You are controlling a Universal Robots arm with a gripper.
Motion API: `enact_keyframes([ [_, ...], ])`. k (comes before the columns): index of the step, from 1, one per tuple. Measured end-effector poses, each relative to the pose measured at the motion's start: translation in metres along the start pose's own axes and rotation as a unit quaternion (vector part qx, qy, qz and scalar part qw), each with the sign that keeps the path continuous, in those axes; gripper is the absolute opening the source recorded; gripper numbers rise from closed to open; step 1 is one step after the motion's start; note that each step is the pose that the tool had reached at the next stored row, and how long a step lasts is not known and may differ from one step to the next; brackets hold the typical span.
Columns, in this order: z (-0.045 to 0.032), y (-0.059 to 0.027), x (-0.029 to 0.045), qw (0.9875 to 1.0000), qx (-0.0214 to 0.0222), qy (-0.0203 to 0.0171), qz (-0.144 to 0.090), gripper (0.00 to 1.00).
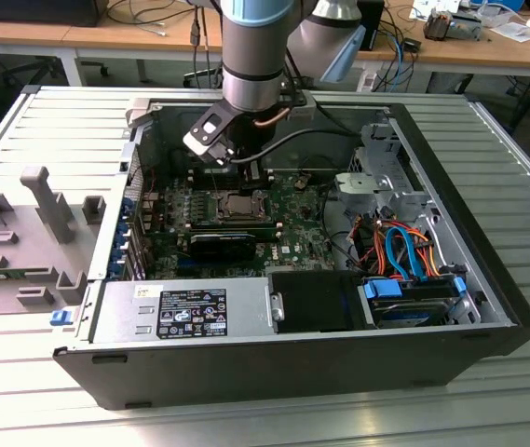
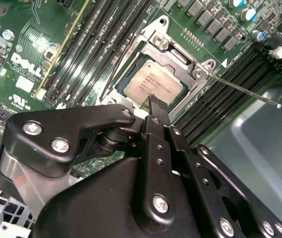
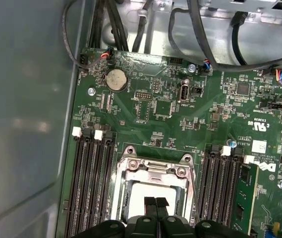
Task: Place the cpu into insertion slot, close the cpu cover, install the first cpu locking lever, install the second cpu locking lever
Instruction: 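Install the first cpu locking lever, then install the second cpu locking lever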
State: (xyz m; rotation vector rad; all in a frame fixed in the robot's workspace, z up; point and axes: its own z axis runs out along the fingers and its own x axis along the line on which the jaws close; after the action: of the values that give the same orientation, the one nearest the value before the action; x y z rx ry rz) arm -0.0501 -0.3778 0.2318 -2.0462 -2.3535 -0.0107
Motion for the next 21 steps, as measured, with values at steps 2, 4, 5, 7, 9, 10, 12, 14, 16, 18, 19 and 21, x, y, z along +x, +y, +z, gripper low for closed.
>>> enact_keyframes([
  [2, 0.0012, -0.0001, 0.0, 1.0, 0.009, 0.0014, 0.0, 0.11],
  [4, 0.0016, -0.0001, -0.0001, 0.9998, 0.0197, 0.0024, 0.0, 0.11],
  [5, 0.0016, -0.0001, -0.0001, 0.9998, 0.0197, 0.0024, 0.0, 0.11],
  [7, 0.0016, -0.0001, -0.0001, 0.9998, 0.0197, 0.0024, 0.0, 0.11],
  [9, 0.0017, 0.0, -0.0001, 0.9998, 0.0197, 0.0024, 0.0, 0.11],
  [10, 0.0017, 0.0, -0.0001, 0.9998, 0.0197, 0.0024, 0.0, 0.11],
  [12, 0.0017, -0.0001, -0.0001, 0.9998, 0.0197, 0.0023, 0.0, 0.11],
  [14, 0.0016, -0.0001, -0.0001, 0.9998, 0.0197, 0.0023, 0.0, 0.11],
  [16, 0.0017, -0.0001, -0.0001, 0.9998, 0.0197, 0.0023, 0.0, 0.11],
  [18, 0.0017, -0.0001, -0.0001, 0.9998, 0.0197, 0.0023, 0.0, 0.11],
  [19, 0.0017, 0.0, -0.0001, 0.9998, 0.0198, 0.0022, -0.003, 0.11],
  [21, 0.0017, 0.0, -0.0001, 0.9998, 0.0198, 0.0021, -0.006, 0.11],
])
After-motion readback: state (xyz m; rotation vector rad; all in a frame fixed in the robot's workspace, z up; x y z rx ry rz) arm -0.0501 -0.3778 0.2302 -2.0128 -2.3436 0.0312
